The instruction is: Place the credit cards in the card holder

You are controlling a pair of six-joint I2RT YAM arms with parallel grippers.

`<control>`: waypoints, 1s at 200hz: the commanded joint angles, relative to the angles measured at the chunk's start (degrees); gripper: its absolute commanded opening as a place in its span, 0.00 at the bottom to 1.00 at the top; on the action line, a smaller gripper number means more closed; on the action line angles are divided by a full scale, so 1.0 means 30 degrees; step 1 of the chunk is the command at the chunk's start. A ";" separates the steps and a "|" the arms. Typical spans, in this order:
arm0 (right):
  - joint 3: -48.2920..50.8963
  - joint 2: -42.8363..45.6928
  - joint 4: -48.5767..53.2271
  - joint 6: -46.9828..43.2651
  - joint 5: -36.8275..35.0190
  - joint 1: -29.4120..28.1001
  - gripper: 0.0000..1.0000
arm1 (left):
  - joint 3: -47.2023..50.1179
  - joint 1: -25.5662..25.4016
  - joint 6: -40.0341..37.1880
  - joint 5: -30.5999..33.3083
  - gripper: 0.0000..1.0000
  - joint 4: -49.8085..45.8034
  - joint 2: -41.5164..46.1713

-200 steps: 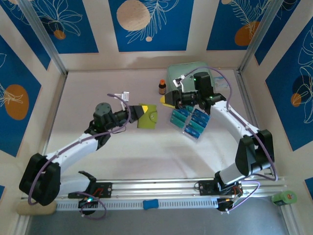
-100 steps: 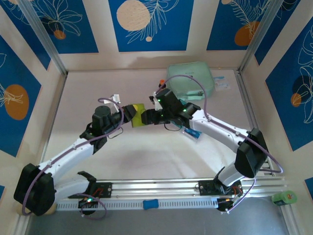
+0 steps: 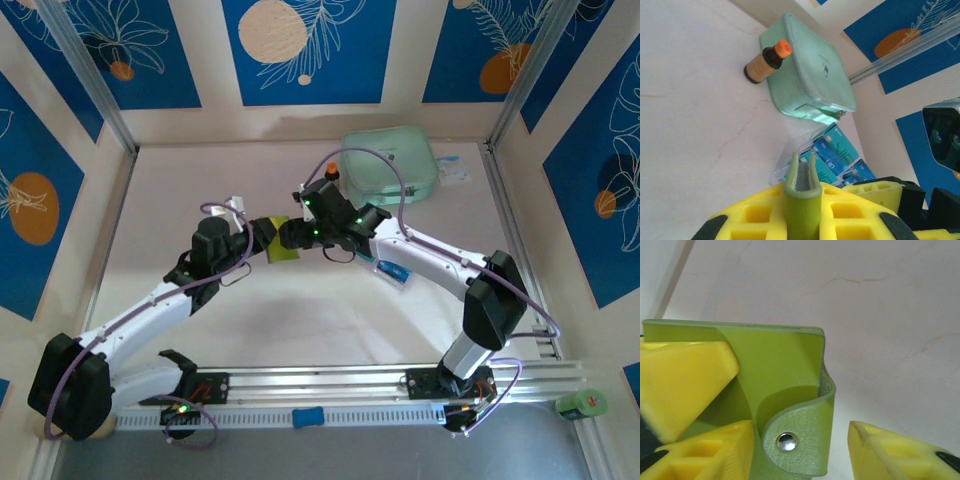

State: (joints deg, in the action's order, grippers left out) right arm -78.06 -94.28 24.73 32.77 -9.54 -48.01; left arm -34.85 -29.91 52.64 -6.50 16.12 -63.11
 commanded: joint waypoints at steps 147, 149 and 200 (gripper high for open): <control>0.3047 -0.2119 -0.0421 0.1624 -0.2365 0.0417 0.00 | -0.0285 -0.0489 0.0038 -0.0731 0.00 0.1014 0.0628; 0.3123 -0.2119 -0.0451 0.1663 -0.2361 0.0476 0.00 | -0.0287 -0.0489 0.0054 -0.0732 0.00 0.1014 0.0679; 0.4934 -0.1132 -0.1202 0.1565 -0.1480 0.2273 0.00 | -0.0239 -0.0485 0.0266 -0.0762 0.00 0.1130 0.1167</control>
State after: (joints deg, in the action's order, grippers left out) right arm -64.58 -98.13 17.58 37.41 -11.62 -43.05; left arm -33.87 -30.74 52.51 -7.33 13.85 -61.43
